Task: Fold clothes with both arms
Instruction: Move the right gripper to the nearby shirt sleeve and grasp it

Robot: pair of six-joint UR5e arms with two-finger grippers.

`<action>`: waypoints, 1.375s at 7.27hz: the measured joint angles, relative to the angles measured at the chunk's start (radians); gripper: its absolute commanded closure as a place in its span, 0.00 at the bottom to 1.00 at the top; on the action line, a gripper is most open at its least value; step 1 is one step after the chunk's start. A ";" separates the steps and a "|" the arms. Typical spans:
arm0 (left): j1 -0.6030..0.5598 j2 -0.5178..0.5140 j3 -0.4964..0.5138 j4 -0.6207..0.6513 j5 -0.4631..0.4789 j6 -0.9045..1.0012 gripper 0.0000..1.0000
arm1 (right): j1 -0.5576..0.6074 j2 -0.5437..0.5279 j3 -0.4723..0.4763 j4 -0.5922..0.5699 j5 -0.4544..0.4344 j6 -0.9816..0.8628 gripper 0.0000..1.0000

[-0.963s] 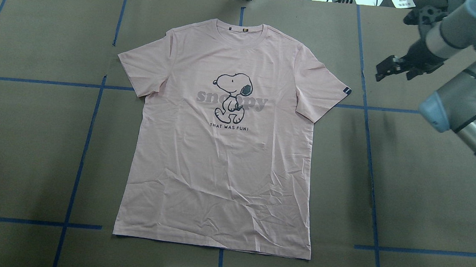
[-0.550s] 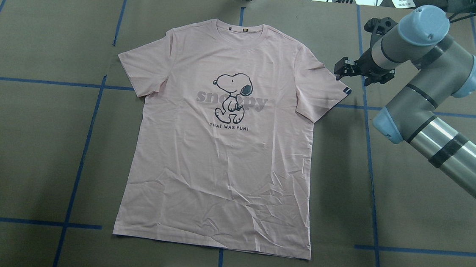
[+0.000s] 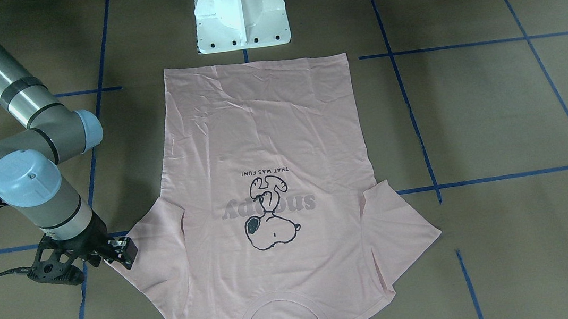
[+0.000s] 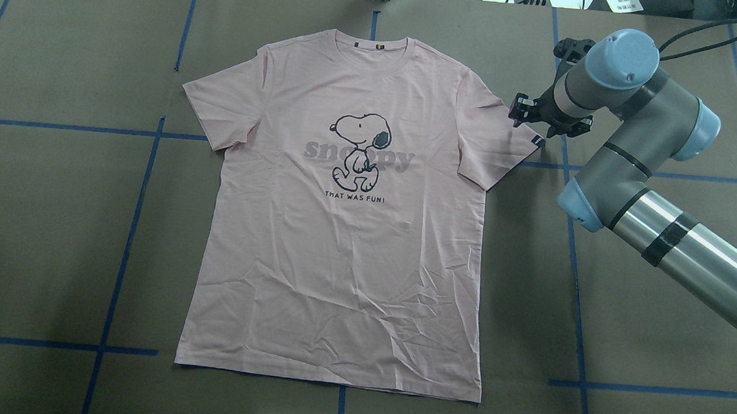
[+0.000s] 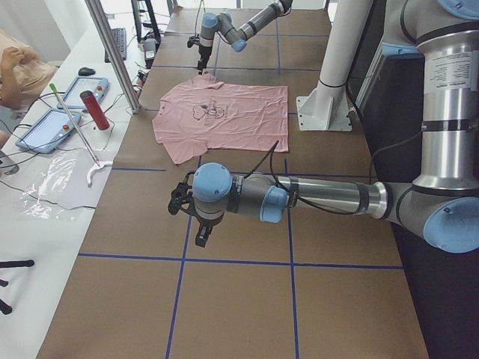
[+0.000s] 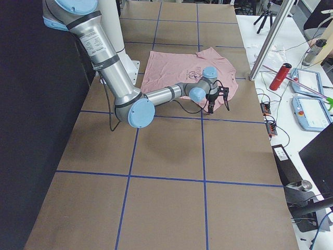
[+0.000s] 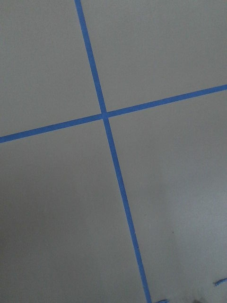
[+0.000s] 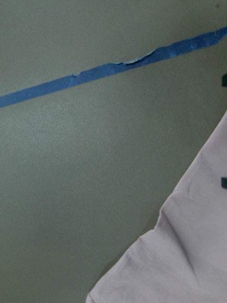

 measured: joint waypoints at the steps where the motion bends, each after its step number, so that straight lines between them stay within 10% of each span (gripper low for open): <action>1: 0.000 0.000 0.000 0.000 0.000 0.000 0.00 | -0.002 -0.006 0.000 0.001 -0.007 0.003 0.38; 5: 0.000 0.001 -0.001 0.000 0.000 0.000 0.00 | 0.000 -0.027 0.008 0.005 -0.014 0.006 0.95; 10: 0.000 0.001 -0.004 -0.001 0.000 0.000 0.00 | -0.004 -0.024 0.032 0.003 -0.011 0.010 1.00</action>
